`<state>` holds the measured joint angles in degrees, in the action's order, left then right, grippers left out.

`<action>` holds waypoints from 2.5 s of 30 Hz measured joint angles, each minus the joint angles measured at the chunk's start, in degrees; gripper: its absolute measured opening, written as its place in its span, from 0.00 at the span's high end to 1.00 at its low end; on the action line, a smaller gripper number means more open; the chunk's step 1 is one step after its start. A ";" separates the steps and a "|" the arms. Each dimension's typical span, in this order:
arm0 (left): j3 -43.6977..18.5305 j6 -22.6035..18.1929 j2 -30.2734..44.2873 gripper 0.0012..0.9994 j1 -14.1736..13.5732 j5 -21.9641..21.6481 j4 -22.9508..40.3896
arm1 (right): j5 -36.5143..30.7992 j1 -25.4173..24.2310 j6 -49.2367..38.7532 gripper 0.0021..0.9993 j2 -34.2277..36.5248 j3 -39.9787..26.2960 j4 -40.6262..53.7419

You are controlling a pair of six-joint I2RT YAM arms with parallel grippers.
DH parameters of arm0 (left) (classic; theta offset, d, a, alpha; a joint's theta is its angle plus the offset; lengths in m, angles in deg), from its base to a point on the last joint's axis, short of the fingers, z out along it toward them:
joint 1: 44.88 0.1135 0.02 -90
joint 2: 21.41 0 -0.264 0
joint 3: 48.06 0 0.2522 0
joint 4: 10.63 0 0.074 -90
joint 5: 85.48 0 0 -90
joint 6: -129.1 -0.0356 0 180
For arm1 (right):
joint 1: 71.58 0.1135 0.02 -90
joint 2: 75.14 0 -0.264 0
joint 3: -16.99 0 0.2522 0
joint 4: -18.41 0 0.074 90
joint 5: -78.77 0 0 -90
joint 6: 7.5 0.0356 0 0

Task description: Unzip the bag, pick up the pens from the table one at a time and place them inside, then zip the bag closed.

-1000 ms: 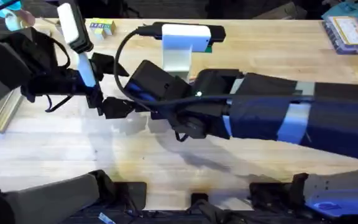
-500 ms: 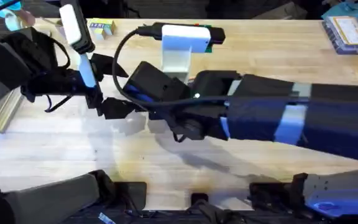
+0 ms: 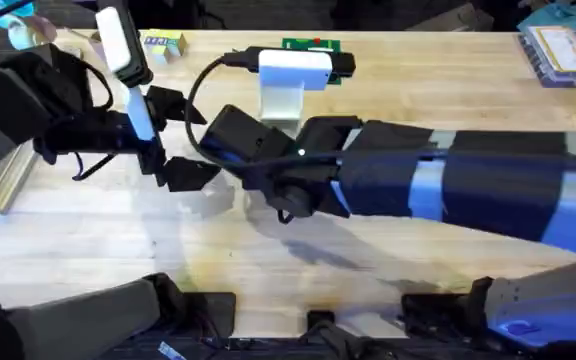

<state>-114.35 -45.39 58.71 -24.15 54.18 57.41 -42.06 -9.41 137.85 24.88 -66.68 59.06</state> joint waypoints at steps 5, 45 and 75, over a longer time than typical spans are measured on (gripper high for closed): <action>0.00 0.00 0.01 0.01 0.00 0.01 0.00 | 0.02 -0.76 0.04 0.67 0.00 0.00 -0.20; 0.00 0.00 0.01 0.01 0.00 0.00 0.00 | 0.17 -0.85 -10.01 0.97 -10.65 -0.02 -1.09; 0.00 -0.01 0.00 0.01 0.00 -0.01 0.00 | 4.49 4.51 -10.84 0.00 -14.91 -0.02 8.74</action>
<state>-114.35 -45.40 58.72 -24.15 54.17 57.41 -37.57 -4.90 127.01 9.97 -66.70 67.81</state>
